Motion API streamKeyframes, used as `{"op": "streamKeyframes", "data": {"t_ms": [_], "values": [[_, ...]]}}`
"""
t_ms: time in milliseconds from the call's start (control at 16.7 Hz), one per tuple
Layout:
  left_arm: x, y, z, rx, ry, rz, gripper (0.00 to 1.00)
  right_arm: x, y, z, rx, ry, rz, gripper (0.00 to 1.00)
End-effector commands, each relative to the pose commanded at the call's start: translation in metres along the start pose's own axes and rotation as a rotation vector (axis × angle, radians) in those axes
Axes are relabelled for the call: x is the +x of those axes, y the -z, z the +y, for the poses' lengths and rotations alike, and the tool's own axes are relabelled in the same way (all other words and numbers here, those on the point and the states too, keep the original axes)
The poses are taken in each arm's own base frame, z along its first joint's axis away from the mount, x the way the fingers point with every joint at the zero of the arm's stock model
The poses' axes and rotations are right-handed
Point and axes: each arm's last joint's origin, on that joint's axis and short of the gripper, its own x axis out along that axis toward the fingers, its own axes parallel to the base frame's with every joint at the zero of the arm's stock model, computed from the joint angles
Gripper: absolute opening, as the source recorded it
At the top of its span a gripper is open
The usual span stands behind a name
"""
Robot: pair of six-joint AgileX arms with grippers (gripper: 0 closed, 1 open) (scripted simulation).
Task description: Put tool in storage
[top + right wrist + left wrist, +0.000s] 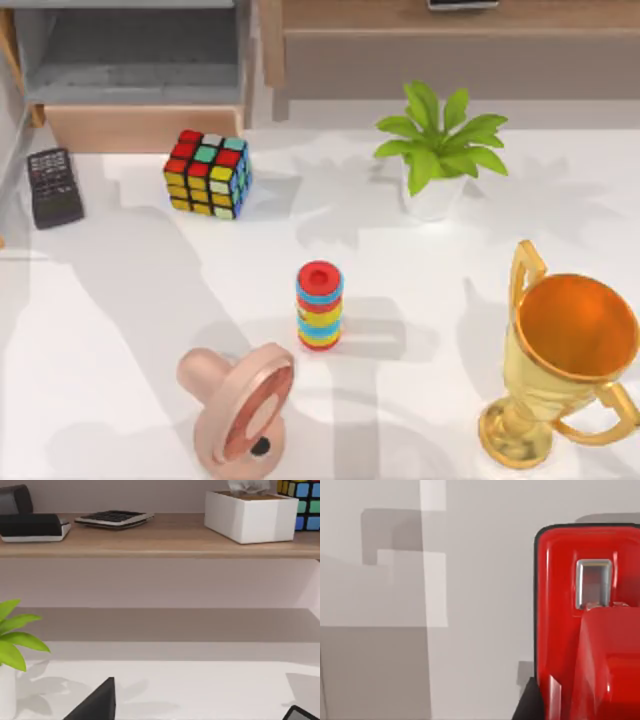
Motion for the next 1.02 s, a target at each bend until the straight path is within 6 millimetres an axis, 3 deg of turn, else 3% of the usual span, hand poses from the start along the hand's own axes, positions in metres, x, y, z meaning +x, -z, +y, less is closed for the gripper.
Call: {"op": "streamKeyframes", "data": {"t_ms": [1020], "values": [[0.011,0.000,-0.001,0.001,0.003,0.003,0.00,0.000,0.000,0.000,0.000,0.000,0.000,1.00]]}}
